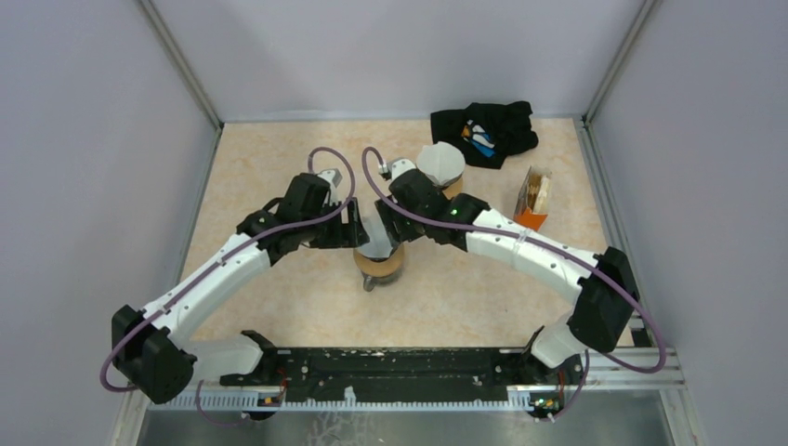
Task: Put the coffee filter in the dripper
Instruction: Adjust the coffee filter in the coffee dripper.
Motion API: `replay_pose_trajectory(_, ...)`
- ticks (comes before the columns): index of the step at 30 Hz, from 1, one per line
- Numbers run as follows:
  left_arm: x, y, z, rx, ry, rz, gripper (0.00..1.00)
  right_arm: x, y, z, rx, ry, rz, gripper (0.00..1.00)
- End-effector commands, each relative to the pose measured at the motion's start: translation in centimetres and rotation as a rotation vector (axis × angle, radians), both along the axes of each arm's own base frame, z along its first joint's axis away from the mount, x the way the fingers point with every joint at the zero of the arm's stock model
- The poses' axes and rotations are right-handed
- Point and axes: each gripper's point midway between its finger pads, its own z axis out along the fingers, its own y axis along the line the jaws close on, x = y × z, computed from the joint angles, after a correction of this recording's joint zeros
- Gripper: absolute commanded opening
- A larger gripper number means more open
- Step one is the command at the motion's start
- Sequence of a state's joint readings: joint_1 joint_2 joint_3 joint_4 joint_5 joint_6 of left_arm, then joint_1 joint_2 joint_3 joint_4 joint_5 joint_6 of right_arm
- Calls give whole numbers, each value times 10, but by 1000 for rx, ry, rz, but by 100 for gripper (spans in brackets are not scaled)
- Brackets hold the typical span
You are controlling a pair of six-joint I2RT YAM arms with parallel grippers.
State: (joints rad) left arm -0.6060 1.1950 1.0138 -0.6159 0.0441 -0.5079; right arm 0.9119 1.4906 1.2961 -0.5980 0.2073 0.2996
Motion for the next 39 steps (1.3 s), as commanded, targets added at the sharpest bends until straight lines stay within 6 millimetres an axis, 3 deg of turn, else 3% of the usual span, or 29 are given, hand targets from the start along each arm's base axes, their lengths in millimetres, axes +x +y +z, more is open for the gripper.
replay_pose_trajectory(1,12,-9,7,-22,-31,-9,84,23,18,33,88,-82,22,61)
replay_pose_trajectory(10,15,-4,-6,26,-9,3,84,40,36,24,90,-92,80,62)
replay_pose_trajectory(22,2,10,-24,71,29,30,79,47,8,8,39,-82,-15,62)
replay_pose_trajectory(39,-8,22,-25,86,45,68,76,37,-1,-4,45,-49,-43,62)
